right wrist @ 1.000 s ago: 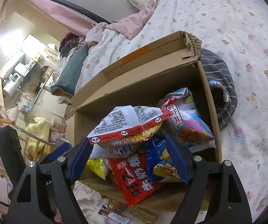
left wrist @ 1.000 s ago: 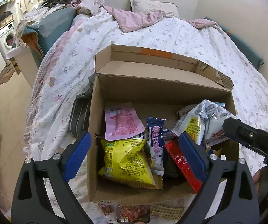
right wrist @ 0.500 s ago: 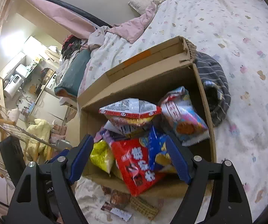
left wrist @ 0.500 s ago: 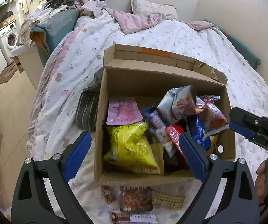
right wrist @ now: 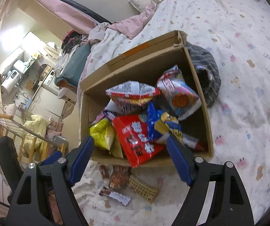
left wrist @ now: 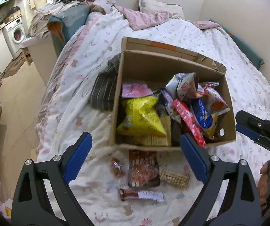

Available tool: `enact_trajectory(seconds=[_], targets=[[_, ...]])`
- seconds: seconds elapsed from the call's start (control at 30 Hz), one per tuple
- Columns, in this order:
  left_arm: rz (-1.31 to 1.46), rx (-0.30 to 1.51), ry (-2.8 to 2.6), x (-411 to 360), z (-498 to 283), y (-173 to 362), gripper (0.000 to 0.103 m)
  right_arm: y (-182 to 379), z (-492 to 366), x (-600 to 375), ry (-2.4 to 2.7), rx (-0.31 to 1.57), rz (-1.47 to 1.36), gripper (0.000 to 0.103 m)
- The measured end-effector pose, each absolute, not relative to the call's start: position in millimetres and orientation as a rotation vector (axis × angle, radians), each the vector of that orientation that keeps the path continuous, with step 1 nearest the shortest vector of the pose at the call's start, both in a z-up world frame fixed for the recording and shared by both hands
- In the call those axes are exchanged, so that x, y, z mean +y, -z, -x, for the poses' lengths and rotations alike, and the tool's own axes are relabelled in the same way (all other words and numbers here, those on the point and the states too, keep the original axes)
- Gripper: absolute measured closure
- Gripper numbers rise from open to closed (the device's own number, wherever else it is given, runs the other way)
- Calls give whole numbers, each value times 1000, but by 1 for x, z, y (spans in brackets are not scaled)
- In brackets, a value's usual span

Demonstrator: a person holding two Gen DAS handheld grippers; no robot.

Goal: Organize snacks
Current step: 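Withdraw both open grippers from the box toward the remaining snacks, then grasp the beige wafer bar with the right gripper while the left gripper grasps the brown chocolate stick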

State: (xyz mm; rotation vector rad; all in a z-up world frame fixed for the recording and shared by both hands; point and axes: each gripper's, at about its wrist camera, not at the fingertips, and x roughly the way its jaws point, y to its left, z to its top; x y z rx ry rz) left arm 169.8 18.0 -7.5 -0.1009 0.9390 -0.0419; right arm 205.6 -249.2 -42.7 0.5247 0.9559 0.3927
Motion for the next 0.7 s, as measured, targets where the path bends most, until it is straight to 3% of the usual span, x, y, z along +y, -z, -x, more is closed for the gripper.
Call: enact_trajectory(seconds=[0.33,0.7], targets=[[103,958,22,32,-143,15,10,58,-174,-252,-366,1006,-515,21],[95,993,-37,70,-119,27,10,102,-174,-225,-346,1195,-362,21]])
